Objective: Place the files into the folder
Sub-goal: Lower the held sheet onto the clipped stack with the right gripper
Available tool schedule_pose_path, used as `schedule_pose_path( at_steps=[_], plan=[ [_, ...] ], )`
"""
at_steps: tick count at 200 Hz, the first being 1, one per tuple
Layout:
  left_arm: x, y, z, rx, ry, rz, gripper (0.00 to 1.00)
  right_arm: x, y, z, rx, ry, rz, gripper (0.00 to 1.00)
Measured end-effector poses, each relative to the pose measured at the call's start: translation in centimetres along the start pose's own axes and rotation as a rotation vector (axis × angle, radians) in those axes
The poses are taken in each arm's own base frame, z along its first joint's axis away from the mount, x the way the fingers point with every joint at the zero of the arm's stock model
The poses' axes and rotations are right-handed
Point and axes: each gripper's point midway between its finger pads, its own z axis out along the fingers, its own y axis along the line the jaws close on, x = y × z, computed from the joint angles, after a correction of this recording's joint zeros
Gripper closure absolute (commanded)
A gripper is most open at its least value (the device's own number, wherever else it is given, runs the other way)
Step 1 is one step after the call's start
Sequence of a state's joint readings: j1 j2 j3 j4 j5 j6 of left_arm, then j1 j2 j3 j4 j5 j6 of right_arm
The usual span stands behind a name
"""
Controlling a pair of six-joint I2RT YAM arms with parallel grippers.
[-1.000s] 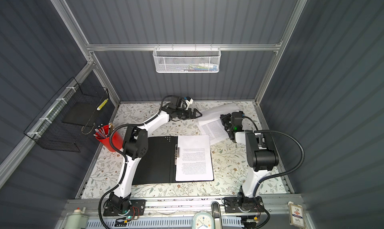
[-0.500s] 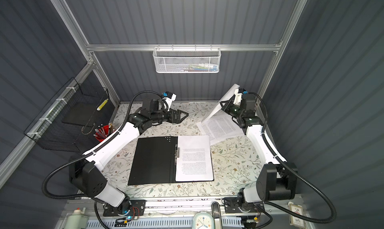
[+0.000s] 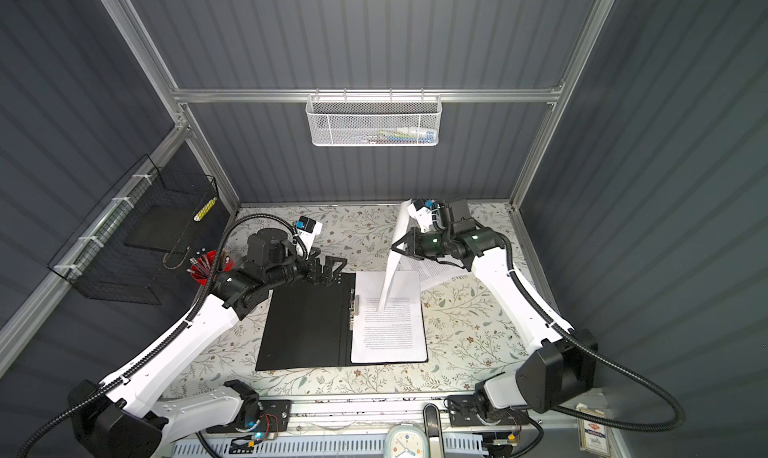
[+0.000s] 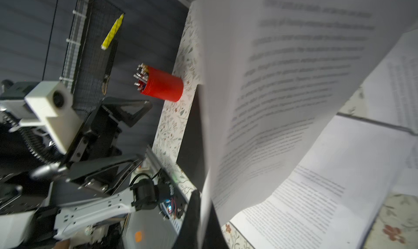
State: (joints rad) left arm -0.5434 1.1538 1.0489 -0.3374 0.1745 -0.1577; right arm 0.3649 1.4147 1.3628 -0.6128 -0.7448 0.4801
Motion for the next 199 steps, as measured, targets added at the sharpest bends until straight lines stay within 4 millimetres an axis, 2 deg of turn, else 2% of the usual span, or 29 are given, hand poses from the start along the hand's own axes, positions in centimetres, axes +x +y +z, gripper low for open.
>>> schedule_pose_path(
  at_steps=[17, 33, 53, 75, 88, 102, 130, 199],
  plan=[
    [0.4, 0.3, 0.2, -0.015, 0.008, 0.004, 0.00, 1.7, -0.6, -0.1, -0.017, 0.039, 0.017, 1.00],
    [0.4, 0.5, 0.1, -0.022, 0.006, 0.008, 0.00, 3.7, -2.8, -0.4, 0.006, 0.082, 0.063, 1.00],
    [0.3, 0.5, -0.1, -0.026, -0.003, 0.013, 0.00, 6.0, -7.9, -0.1, 0.121, 0.152, 0.137, 1.00],
    [0.0, 0.3, -0.6, -0.024, -0.016, 0.019, 0.00, 9.1, -13.8, 1.4, 0.264, 0.286, 0.199, 1.00],
    [-0.1, 0.3, -0.7, -0.023, -0.020, 0.020, 0.00, 10.6, -16.6, 2.4, 0.330, 0.365, 0.222, 1.00],
    [0.0, 0.3, -0.7, -0.023, -0.018, 0.019, 0.00, 11.6, -18.7, 3.1, 0.371, 0.415, 0.224, 1.00],
    [0.4, 0.4, -0.5, -0.024, -0.009, 0.017, 0.00, 12.0, -20.0, 3.4, 0.400, 0.438, 0.190, 1.00],
    [0.5, 0.4, -0.5, -0.025, -0.006, 0.017, 0.00, 11.1, -20.0, 4.3, 0.386, 0.429, 0.121, 1.00]
  ],
)
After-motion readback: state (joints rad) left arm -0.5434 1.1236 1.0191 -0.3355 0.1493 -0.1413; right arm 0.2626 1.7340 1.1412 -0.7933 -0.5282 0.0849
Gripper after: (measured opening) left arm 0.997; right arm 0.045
